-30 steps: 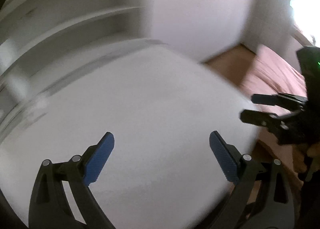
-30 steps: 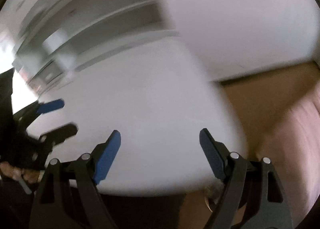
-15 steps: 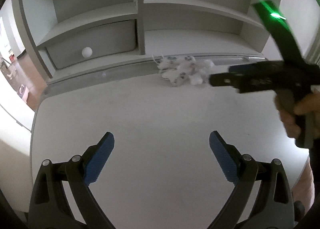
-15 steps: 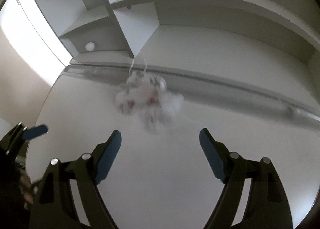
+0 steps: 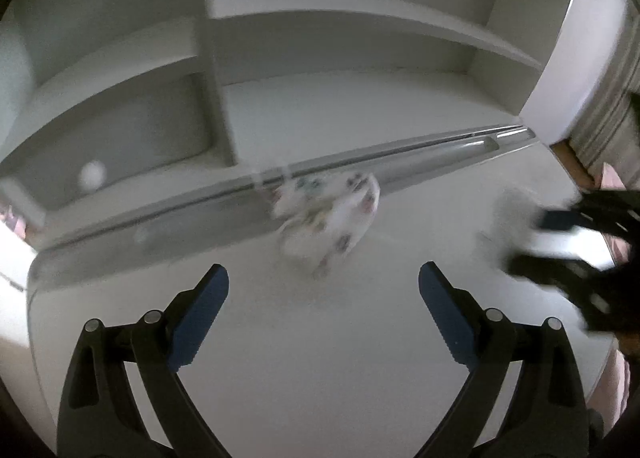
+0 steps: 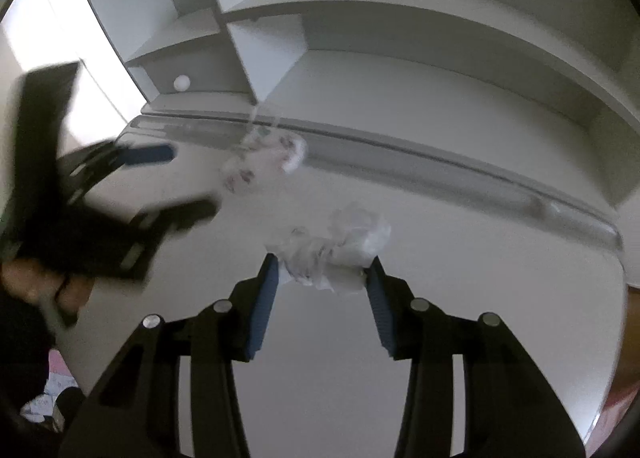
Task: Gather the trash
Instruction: 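Grasp the floral mask with the left tool while the right tool grasps white tissues, then carry the mask and tissues over the black bin and open both tools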
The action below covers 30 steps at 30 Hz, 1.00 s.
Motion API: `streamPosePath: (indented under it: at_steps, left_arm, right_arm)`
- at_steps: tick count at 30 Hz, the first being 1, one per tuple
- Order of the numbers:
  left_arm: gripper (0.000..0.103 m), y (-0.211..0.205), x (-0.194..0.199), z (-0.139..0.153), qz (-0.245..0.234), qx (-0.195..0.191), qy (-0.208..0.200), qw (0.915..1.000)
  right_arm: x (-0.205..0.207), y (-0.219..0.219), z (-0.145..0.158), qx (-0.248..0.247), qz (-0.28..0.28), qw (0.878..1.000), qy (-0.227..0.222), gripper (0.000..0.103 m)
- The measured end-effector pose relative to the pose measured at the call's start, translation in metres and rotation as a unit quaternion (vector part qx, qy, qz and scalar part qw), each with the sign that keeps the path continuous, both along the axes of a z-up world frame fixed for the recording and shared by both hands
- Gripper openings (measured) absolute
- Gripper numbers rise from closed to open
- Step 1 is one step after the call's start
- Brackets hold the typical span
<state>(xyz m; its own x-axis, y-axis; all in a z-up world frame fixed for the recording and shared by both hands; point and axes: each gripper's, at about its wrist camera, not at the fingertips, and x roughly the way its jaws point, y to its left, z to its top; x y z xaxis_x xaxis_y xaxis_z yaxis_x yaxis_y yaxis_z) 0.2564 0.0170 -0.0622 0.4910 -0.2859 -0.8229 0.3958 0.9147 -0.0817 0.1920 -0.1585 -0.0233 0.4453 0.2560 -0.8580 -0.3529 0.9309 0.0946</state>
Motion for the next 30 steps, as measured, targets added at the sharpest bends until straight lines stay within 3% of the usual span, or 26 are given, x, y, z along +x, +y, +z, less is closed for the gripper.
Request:
streamPosePath:
  at_steps: [8,9,10,11,13,15,19,23,30]
  left_arm:
    - [0.092,-0.03,0.044,-0.026,-0.012,0.057,0.024,0.998]
    - [0.088,-0.03,0.046,-0.028,-0.007,0.06,0.023,0.9979]
    - [0.073,-0.031,0.047,-0.029,-0.002,0.063,0.021,0.9978]
    - [0.069,-0.032,0.046,-0.028,0.001,0.07,0.015,0.9974]
    - [0.031,-0.036,0.041,-0.025,-0.001,0.075,0.008,0.9972]
    - [0.013,-0.041,0.032,-0.019,-0.004,0.077,0.001,0.997]
    - [0.01,-0.07,-0.006,0.001,-0.027,0.11,-0.059,0.9918]
    - [0.009,-0.109,-0.055,0.021,-0.064,0.109,-0.097,0.9873]
    - [0.009,-0.224,-0.167,0.044,-0.184,0.019,-0.103,0.9773]
  right_arm:
    - [-0.046,-0.051,0.012,0.002,-0.045,0.999,-0.009,0.044]
    - [-0.049,-0.056,0.013,0.002,-0.048,0.999,-0.01,0.044]
    - [-0.053,-0.058,0.014,0.002,-0.051,0.999,-0.011,0.044]
    - [-0.057,-0.062,0.014,0.003,-0.054,0.998,-0.013,0.044]
    - [-0.065,-0.07,0.016,0.004,-0.06,0.998,-0.018,0.044]
    - [-0.078,-0.083,0.019,0.005,-0.066,0.998,-0.024,0.044]
    - [-0.108,-0.119,0.022,0.018,-0.1,0.994,-0.036,0.044]
    - [-0.154,-0.174,0.019,0.031,-0.162,0.985,-0.046,0.044]
    - [-0.27,-0.283,-0.008,0.033,-0.3,0.952,-0.047,0.044]
